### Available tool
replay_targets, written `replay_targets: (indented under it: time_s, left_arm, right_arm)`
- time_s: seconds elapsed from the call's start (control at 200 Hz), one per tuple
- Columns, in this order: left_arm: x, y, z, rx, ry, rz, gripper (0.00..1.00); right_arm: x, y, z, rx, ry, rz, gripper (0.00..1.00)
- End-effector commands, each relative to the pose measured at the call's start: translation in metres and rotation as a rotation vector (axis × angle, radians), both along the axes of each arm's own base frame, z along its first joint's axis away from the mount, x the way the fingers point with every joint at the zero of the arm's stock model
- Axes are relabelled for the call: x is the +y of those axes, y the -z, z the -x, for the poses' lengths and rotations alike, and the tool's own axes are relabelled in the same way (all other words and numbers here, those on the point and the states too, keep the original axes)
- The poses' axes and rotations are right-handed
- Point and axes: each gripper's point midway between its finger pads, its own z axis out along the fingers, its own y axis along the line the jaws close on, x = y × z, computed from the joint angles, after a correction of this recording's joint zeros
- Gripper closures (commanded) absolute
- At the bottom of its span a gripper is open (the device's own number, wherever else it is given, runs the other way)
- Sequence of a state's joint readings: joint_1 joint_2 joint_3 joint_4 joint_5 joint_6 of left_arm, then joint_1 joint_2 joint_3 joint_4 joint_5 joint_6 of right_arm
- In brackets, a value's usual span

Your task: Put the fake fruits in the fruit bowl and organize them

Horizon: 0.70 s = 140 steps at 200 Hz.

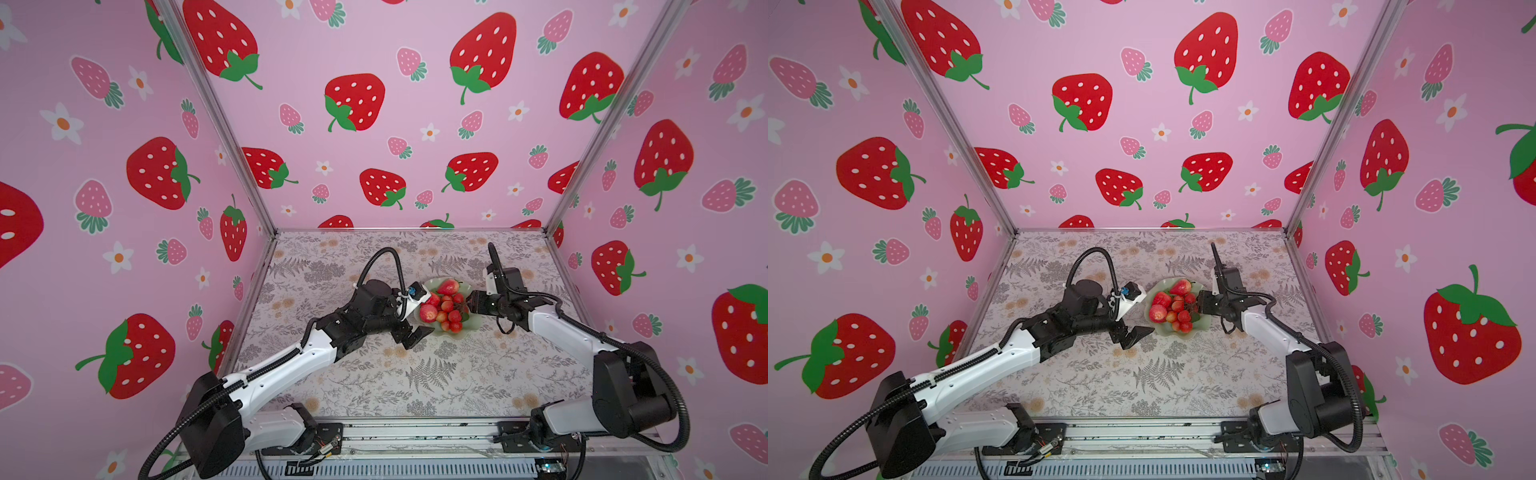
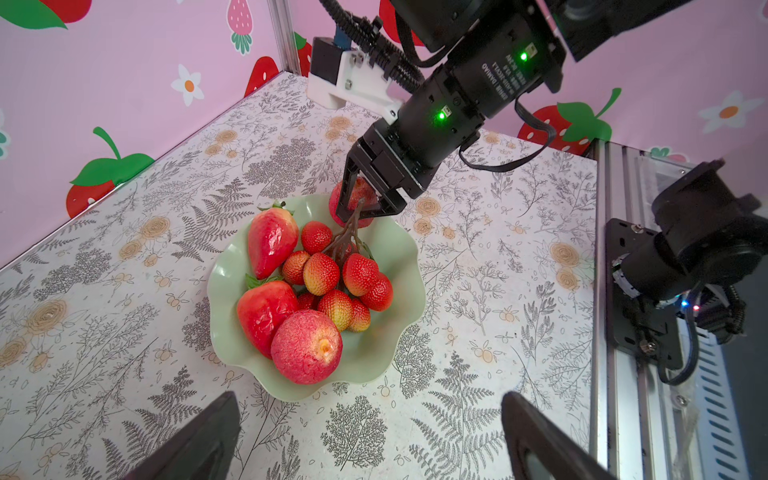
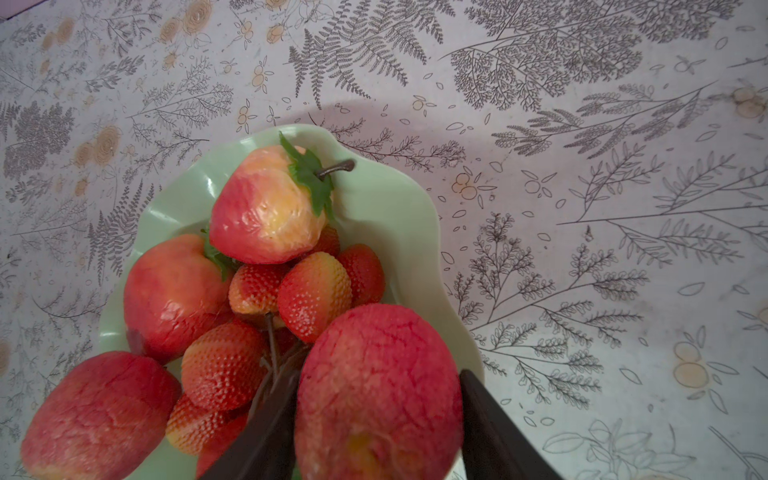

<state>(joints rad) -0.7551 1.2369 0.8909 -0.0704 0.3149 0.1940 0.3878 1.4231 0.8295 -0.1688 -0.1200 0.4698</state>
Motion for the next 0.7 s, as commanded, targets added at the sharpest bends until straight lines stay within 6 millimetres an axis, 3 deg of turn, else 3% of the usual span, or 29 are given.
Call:
replay_targets:
  time_s: [0.0,0.245,0.39,0.47,0.55,0.695]
  left_arm:
    - [-0.004,-0.015,-0.002,-0.028,0.014,0.032,0.01]
    - [-0.002,-0.018,-0.003,-0.037,0.006,0.032,0.01]
    - [0.001,-0.024,-0.005,-0.056,-0.017,0.042,0.01]
    - [0.009,-0.033,-0.017,-0.071,-0.079,0.069,0.01]
    - [0.029,-0.033,-0.042,-0.087,-0.232,0.055,0.01]
    - [0.107,-0.019,-0.093,-0.155,-0.643,-0.077,0.01]
  right_arm:
    - [0.000,-0.007,-0.005,-0.027,-0.004,0.004,0.36]
    - [-0.002,-0.018,-0.009,-0.054,0.004,0.014,0.33]
    - [-0.012,-0.049,-0.014,-0.124,0.043,0.038,0.30]
    - [-0.021,-0.069,-0.014,-0.166,0.074,0.054,0.26]
    - [-0.036,-0.088,-0.013,-0.204,0.116,0.053,0.24]
    - [-0.077,-0.116,-0.004,-0.285,0.233,0.048,0.16]
